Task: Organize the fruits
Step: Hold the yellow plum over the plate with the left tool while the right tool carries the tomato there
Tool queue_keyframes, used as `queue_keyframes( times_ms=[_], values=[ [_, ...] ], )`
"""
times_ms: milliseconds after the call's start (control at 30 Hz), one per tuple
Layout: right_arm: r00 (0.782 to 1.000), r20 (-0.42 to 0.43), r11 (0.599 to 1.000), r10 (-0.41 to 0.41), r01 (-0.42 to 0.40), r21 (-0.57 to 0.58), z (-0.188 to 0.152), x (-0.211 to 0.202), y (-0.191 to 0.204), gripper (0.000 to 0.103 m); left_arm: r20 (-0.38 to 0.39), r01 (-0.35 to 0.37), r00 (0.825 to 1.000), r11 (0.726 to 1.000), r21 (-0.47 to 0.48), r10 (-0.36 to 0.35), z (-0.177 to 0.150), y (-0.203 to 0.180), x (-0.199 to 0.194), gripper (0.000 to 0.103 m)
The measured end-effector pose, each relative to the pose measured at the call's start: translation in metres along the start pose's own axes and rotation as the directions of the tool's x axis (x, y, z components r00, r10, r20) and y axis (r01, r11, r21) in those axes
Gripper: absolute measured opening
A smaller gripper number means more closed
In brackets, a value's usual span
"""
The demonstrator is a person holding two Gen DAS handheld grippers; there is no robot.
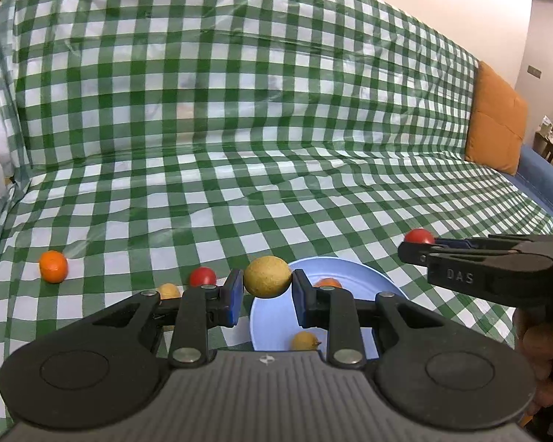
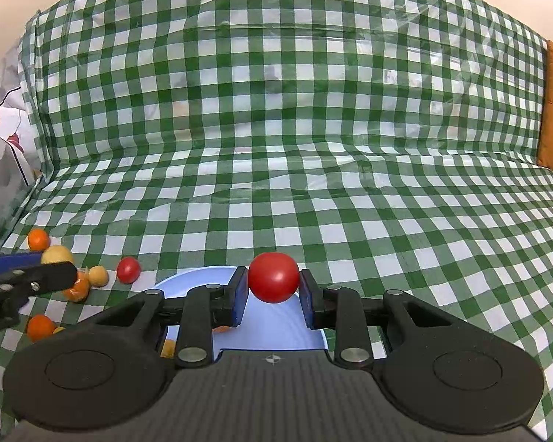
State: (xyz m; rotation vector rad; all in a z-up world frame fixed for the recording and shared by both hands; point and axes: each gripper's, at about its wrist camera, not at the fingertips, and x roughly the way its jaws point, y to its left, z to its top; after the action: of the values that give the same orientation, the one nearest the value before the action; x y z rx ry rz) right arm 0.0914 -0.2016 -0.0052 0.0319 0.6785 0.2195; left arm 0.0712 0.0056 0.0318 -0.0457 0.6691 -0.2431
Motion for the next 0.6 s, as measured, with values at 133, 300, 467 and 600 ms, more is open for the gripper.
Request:
queue_keyframes(
  times_ms=[133,300,467,600],
  values=[
    [1.0,0.0,1.0,0.004,-0.004,-0.007,0.001,0.004,0.005,0.031,0.006,0.011,1.0,1.0,0.004,-0.011,0.0,-0.002,0.001,0.031],
    [1.0,0.008,1.0,-0.006,0.006,0.004,0.003,0.001,0.0,0.031,0.009,0.016,1.0,1.0,-0.012,-0.016,0.001,0.002,-0.001,0.031],
    [1.0,0.014,1.0,-0.013,0.013,0.026,0.003,-0.004,-0.009,0.031,0.002,0.027,1.0,0.998,-0.051,-0.027,0.003,0.007,0.001,0.031],
    [1.0,0.016,1.0,-0.019,0.018,0.024,0.002,-0.006,-0.01,0.031,0.003,0.036,0.999,0.999,-0.025,-0.036,0.0,-0.002,0.001,0.031]
  ],
)
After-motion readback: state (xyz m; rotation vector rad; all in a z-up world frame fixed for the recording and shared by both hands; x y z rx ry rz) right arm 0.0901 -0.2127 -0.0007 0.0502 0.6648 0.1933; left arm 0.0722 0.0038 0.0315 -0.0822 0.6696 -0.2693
